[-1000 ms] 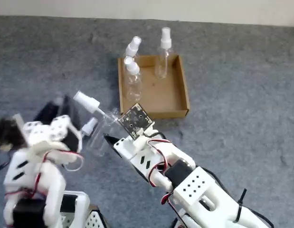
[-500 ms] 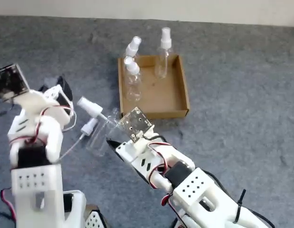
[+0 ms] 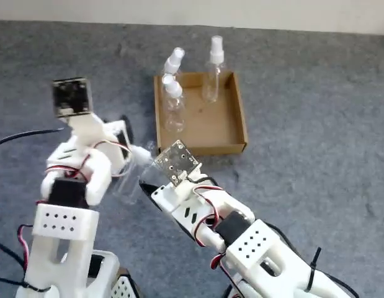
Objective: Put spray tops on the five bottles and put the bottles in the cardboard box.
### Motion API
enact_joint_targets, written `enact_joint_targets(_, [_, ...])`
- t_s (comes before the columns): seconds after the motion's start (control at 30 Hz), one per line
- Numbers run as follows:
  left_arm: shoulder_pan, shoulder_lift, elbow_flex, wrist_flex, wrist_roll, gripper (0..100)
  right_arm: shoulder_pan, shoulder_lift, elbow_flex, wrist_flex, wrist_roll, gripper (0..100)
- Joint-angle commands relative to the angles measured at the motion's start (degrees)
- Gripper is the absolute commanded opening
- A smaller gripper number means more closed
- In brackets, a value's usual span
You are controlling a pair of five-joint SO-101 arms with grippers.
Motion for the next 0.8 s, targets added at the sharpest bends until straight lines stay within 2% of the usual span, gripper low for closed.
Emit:
enact_joint_targets(0.0, [4.6,0.0,-0.6,2.5,-0.7,7,0.7,0.0,-0.8,-1.4,-0.7,0.4])
enact_joint_targets(0.23, [6.3,-0.3,-2.0,3.4,-1.0,7,0.7,0.0,-0.6,-1.4,-0.7,0.4])
enact_joint_targets(0.3, [2.1,-2.5,-3.6,3.5,-1.0,7,0.7,0.0,-0.5,-1.4,-0.7,0.4])
enact_joint_targets(0.43, [-11.1,-9.9,-4.0,3.9,-1.0,7,0.7,0.0,-0.5,-1.4,-0.7,0.4])
enact_joint_targets(0.5, [-14.9,-12.9,-2.4,6.0,-1.6,7,1.0,-0.1,-0.7,-1.4,-0.7,0.4])
enact_joint_targets(0.63, [-9.7,-13.8,4.4,6.7,-8.8,7,0.8,-4.0,-0.7,-1.4,-0.8,0.4])
enact_joint_targets(0.77, [-2.1,-13.8,5.1,7.2,-9.4,7,0.7,-9.6,-0.2,-1.0,-0.8,0.4])
